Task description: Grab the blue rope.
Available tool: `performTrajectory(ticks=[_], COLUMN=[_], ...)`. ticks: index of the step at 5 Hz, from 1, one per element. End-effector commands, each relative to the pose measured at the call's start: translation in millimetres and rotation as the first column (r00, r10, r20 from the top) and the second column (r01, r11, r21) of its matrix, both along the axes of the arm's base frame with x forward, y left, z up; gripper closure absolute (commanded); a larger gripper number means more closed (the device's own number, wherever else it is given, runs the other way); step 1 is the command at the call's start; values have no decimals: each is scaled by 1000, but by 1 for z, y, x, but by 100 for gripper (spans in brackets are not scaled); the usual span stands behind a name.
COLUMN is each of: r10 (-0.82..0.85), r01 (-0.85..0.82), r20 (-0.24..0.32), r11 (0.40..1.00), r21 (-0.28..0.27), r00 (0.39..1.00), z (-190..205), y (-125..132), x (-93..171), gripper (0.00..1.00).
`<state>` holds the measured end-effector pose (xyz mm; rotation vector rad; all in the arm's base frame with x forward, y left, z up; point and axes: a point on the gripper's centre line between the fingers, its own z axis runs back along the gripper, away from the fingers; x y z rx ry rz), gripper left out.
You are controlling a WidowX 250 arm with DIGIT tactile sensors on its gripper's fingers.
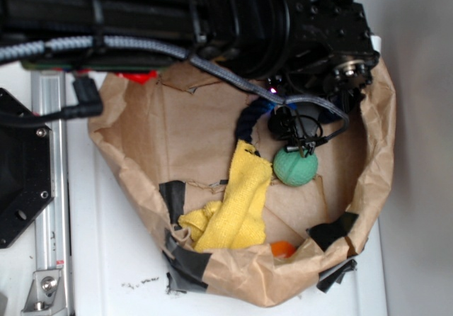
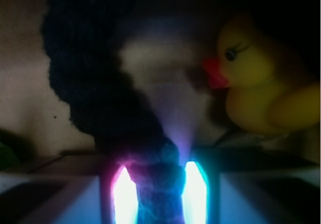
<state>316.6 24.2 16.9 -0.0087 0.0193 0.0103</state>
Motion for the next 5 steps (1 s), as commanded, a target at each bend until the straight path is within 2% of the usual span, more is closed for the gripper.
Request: performTrajectory(ticks=[1,2,3,4,5], r10=[-32,-84,-91,-78,-36], r01=[33,76,76,70,29], r20=[52,124,143,139,113], r11=[999,995,991,996,998], r21=[-17,71,108,64,58], r00=[998,989,985,987,993], z=[10,46,85,136,152], y=[-11,-23,-31,-36,-29], x=[5,-9,-24,-32,-35], gripper=[100,100,100,100,100])
